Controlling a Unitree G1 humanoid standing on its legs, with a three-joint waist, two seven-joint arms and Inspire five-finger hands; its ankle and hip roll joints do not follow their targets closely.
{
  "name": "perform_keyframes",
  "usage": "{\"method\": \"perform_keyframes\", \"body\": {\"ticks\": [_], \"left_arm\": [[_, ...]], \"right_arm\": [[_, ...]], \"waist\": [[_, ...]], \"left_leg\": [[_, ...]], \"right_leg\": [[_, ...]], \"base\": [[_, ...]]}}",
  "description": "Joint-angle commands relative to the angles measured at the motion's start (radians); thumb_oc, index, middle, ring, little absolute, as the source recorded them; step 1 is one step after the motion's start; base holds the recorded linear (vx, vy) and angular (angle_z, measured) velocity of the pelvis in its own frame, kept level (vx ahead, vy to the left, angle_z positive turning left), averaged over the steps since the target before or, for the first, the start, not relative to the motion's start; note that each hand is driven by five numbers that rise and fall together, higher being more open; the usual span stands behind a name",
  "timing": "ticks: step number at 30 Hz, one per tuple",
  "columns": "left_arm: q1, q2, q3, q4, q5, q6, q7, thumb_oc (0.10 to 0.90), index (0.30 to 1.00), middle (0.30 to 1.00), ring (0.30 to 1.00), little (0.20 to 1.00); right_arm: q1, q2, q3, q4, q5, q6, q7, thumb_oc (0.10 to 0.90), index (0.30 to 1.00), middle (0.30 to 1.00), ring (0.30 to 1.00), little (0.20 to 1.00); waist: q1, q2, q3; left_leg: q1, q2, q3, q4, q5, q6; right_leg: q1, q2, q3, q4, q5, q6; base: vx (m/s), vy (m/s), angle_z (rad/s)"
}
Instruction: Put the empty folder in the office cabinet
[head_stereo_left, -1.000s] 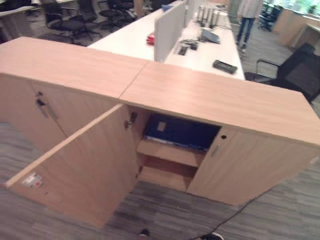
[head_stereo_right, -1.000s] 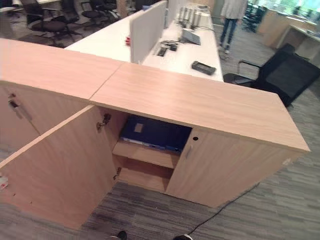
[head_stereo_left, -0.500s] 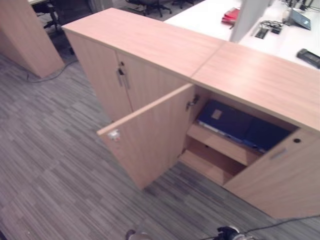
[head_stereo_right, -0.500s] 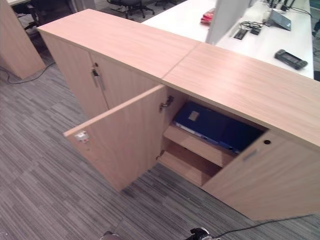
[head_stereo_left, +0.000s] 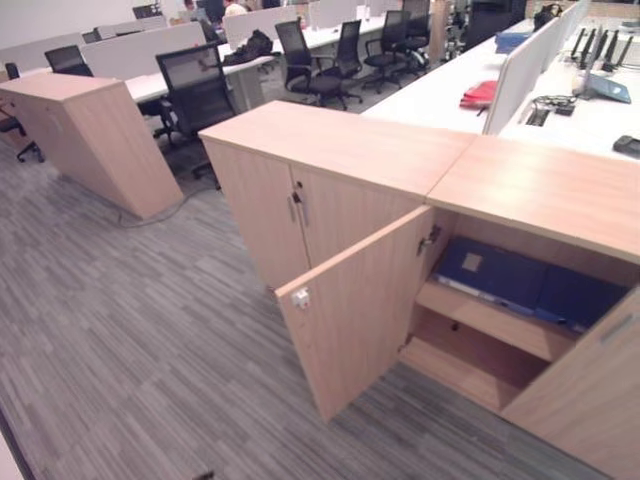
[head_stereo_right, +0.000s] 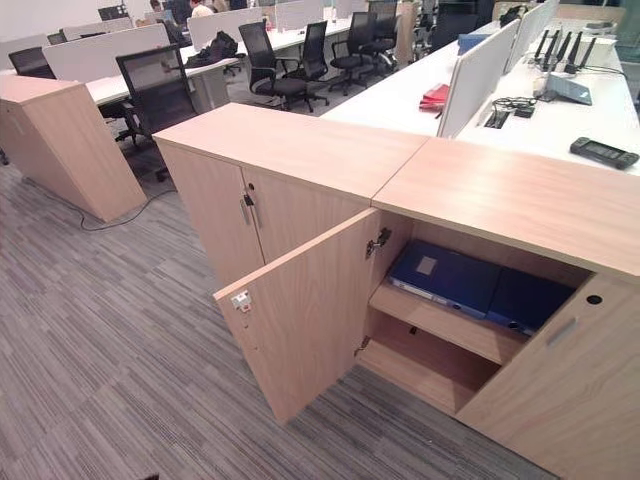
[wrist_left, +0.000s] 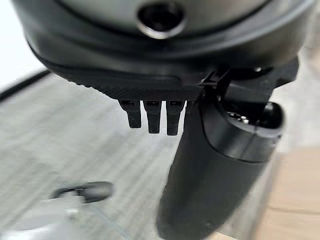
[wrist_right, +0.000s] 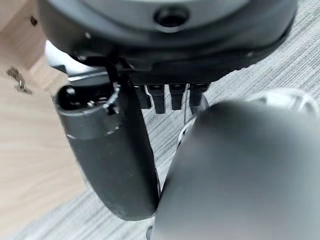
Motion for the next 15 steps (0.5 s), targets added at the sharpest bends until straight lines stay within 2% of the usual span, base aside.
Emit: {"method": "perform_keyframes", "body": {"ticks": [1, 2, 3, 5, 9, 15], "left_arm": [[-0.066, 0.131, 0.0, -0.15, 0.041, -0.068, 0.023, 0.8, 0.9, 0.9, 0.9, 0.9], [-0.086, 0.141, -0.011, -0.293, 0.044, -0.075, 0.018, 0.8, 0.9, 0.9, 0.9, 0.9], [-0.079, 0.142, -0.008, -0.306, 0.045, -0.066, 0.017, 0.8, 0.9, 0.9, 0.9, 0.9], [-0.11, 0.123, -0.031, -0.4, 0.019, -0.078, 0.009, 0.8, 0.9, 0.9, 0.9, 0.9], [-0.166, 0.071, -0.066, -0.45, -0.031, -0.079, 0.001, 0.8, 0.9, 0.9, 0.9, 0.9], [-0.225, 0.047, -0.093, -0.414, -0.022, -0.065, 0.008, 0.8, 0.9, 0.9, 0.9, 0.9]], "right_arm": [[-0.023, 0.025, -0.011, 0.057, -0.028, 0.009, 0.001, 0.8, 0.9, 0.9, 0.9, 0.9], [-0.016, 0.03, -0.015, 0.058, -0.037, 0.011, -0.002, 0.8, 0.9, 0.9, 0.9, 0.9], [-0.016, 0.031, -0.016, 0.058, -0.038, 0.011, -0.002, 0.8, 0.9, 0.9, 0.9, 0.9], [-0.014, 0.037, -0.017, 0.059, -0.049, 0.013, -0.001, 0.8, 0.9, 0.9, 0.9, 0.9], [-0.009, 0.045, -0.015, 0.059, -0.055, 0.015, 0.0, 0.8, 0.9, 0.9, 0.9, 0.9], [0.003, 0.043, -0.013, 0.051, -0.056, 0.014, 0.004, 0.8, 0.9, 0.9, 0.9, 0.9]], "waist": [[0.002, -0.019, 0.02], [-0.011, -0.025, 0.017], [-0.01, -0.026, 0.017], [-0.034, -0.032, 0.01], [-0.065, -0.036, -0.001], [-0.096, -0.039, -0.014]], "left_leg": [[-0.021, -0.031, -0.036, 0.041, -0.039, 0.067], [-0.018, -0.033, -0.03, 0.042, -0.044, 0.07], [-0.017, -0.033, -0.03, 0.043, -0.045, 0.07], [-0.01, -0.036, -0.02, 0.045, -0.052, 0.072], [0.002, -0.041, -0.006, 0.046, -0.063, 0.078], [0.019, -0.046, 0.018, 0.042, -0.072, 0.082]], "right_leg": [[0.023, 0.069, -0.02, -0.016, -0.058, 0.034], [0.024, 0.066, -0.015, -0.016, -0.054, 0.038], [0.025, 0.066, -0.014, -0.016, -0.054, 0.038], [0.029, 0.063, -0.007, -0.019, -0.046, 0.043], [0.031, 0.064, 0.006, -0.022, -0.039, 0.047], [0.025, 0.071, 0.032, -0.029, -0.034, 0.049]], "base": [[0.01, -0.002, -0.12], [0.01, -0.004, -0.14], [0.01, -0.002, -0.17], [0.02, 0.004, -0.22], [0.04, 0.005, -0.1], [0.04, -0.001, -0.22]]}}
